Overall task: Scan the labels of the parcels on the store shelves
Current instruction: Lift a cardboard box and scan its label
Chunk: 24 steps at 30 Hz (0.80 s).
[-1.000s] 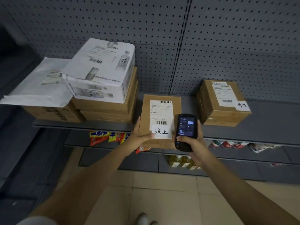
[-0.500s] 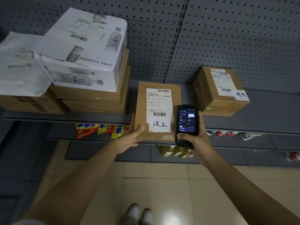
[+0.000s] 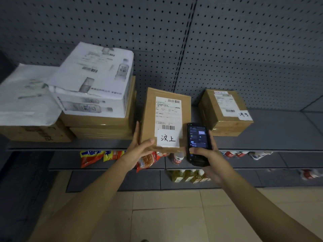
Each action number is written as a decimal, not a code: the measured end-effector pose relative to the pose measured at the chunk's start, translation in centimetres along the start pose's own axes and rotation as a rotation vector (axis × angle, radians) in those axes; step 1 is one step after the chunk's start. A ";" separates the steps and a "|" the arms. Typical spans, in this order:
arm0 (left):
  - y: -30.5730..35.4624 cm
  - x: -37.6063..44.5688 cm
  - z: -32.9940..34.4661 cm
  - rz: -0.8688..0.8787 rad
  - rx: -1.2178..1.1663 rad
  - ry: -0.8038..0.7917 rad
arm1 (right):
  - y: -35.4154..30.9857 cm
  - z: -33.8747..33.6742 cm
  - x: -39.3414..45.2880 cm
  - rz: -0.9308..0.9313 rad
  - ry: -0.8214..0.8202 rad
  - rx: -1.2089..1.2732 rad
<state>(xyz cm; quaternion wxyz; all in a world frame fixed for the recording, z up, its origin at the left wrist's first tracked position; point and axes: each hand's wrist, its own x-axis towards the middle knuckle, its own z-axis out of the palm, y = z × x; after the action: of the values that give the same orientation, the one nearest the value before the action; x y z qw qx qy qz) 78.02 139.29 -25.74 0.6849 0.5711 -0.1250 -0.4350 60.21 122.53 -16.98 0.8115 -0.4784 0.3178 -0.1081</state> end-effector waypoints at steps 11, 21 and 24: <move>10.5 -0.6 4.1 0.283 0.013 0.014 | -10.9 5.1 -6.8 0.051 -0.314 0.160; 13.4 -1.7 6.9 0.333 0.093 -0.003 | -13.4 6.3 -10.3 0.030 -0.321 0.158; 13.5 -1.9 7.0 0.319 0.117 -0.002 | -13.5 6.3 -10.9 0.041 -0.302 0.148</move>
<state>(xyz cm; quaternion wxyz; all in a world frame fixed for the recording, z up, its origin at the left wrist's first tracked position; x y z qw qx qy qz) 78.39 135.56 -10.88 0.7108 0.5822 -0.2400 -0.3133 57.37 125.22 1.05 0.8851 -0.4214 0.1930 -0.0416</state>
